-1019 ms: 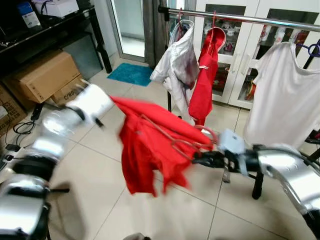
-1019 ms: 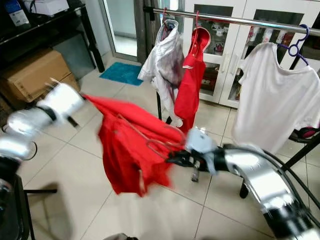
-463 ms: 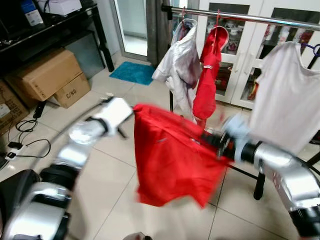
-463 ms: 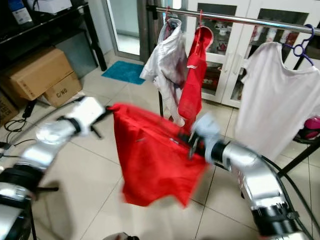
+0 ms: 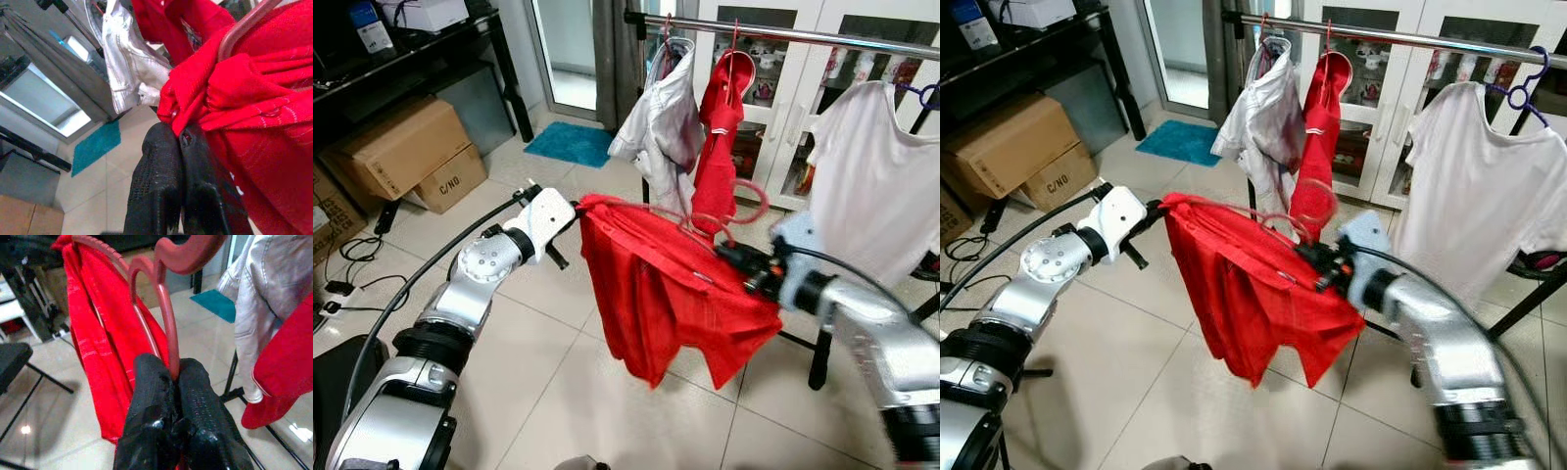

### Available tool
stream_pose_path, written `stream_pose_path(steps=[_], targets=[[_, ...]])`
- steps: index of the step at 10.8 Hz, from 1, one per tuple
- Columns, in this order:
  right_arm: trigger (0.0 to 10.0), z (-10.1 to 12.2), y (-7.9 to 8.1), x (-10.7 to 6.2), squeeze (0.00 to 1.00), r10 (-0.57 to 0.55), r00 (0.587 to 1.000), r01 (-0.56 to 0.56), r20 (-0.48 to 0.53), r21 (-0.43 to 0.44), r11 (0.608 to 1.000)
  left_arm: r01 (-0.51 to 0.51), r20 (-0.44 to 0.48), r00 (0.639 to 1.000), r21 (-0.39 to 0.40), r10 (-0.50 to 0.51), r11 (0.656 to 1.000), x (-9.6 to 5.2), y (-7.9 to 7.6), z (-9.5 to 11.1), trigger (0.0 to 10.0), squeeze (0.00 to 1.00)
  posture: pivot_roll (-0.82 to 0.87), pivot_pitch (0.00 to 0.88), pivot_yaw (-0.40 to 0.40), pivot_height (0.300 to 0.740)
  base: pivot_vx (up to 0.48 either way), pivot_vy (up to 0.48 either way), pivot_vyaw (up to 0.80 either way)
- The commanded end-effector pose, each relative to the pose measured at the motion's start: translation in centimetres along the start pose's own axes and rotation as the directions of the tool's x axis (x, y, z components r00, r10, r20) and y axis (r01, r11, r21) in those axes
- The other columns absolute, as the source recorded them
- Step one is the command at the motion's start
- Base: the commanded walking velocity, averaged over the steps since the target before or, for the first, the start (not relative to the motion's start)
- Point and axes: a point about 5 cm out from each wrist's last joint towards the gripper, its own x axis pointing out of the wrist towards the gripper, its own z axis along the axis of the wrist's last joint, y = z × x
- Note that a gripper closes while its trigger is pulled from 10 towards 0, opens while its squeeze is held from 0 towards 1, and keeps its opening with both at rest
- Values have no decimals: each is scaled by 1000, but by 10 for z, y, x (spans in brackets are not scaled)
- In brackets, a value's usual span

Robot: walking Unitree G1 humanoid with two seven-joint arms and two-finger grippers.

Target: Hang hanger

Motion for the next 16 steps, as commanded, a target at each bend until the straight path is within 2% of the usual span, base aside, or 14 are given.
stream_pose_path(steps=[1, 2, 3, 4, 5, 6, 7, 8, 10, 12, 13, 14, 15, 16], targets=[[0, 14, -7, -2, 0, -56, 997, 56, 56, -9, 998, -59, -44, 997, -18, 58, 998, -8, 11, -10, 0, 0, -150, 10, 131, 740, 0, 0, 0], [0, 8, 18, 6, 0, 81, 997, -79, 20, -96, 992, -106, -34, 994, -24, 105, 994, -8, 17, -7, 0, 0, -149, 11, 125, 740, 0, 0, 0], [0, 2, 23, 1, 0, 139, 990, -136, 27, -81, 987, -189, -44, 981, -33, 188, 981, -15, 36, -8, 0, 0, -147, 11, 123, 740, 0, 0, 0], [0, -6, 21, -14, 0, 204, 979, -202, 15, -91, 975, -346, -73, 937, -42, 342, 937, -34, 72, -13, 0, 0, -143, 13, 123, 740, 0, 0, 0], [0, -7, 18, -31, 0, 269, 962, -268, 49, -37, 963, -503, -116, 863, -92, 492, 860, -59, 105, -20, 0, 0, -137, 13, 121, 740, 0, 0, 0], [0, -1, 13, -41, 0, 279, 953, -284, 114, 30, 958, -599, -185, 799, -172, 572, 782, -78, 122, -33, 0, 0, -133, 14, 122, 740, 0, 0, 0], [0, 3, 10, -43, 0, 270, 948, -283, 169, 63, 957, -659, -294, 750, -260, 592, 706, -92, 121, -56, 0, 0, -135, 18, 127, 740, 0, 0, 0], [0, 4, 8, -38, 0, 233, 958, -247, 169, 69, 966, -619, -334, 781, -291, 529, 730, -86, 105, -68, 0, 0, -135, 19, 127, 740, 0, 0, 0], [0, 5, 10, -21, 0, 140, 977, -157, 160, 105, 982, -377, -237, 923, -389, 305, 840, -46, 57, -59, 0, 0, -132, 20, 122, 740, 0, 0, 0], [0, 20, 3, -15, 0, 26, 957, -94, 288, 222, 970, -270, -252, 951, -410, 176, 871, -32, 29, -62, 0, 0, -134, 21, 124, 740, 0, 0, 0], [0, 29, 18, -12, 0, 129, 948, -168, 290, 114, 979, -135, -179, 981, -371, 72, 919, -21, 8, -52, 0, 0, -135, 21, 127, 740, 0, 0, 0], [0, 28, 43, -7, 0, 290, 940, -281, 178, -79, 957, -80, -85, 995, -326, 55, 942, -9, 3, -31, 0, 0, -138, 23, 128, 740, 0, 0, 0], [0, 13, 41, -3, 0, 269, 963, -261, -11, -277, 925, -128, -61, 991, -284, 115, 950, -5, 14, -21, 0, 0, -141, 24, 129, 740, 0, 0, 0], [0, -1, 35, -5, 0, 250, 960, -278, -122, -385, 880, -260, -39, 965, -261, 259, 930, -7, 40, -8, 0, 0, -141, 22, 129, 740, 0, 0, 0]])
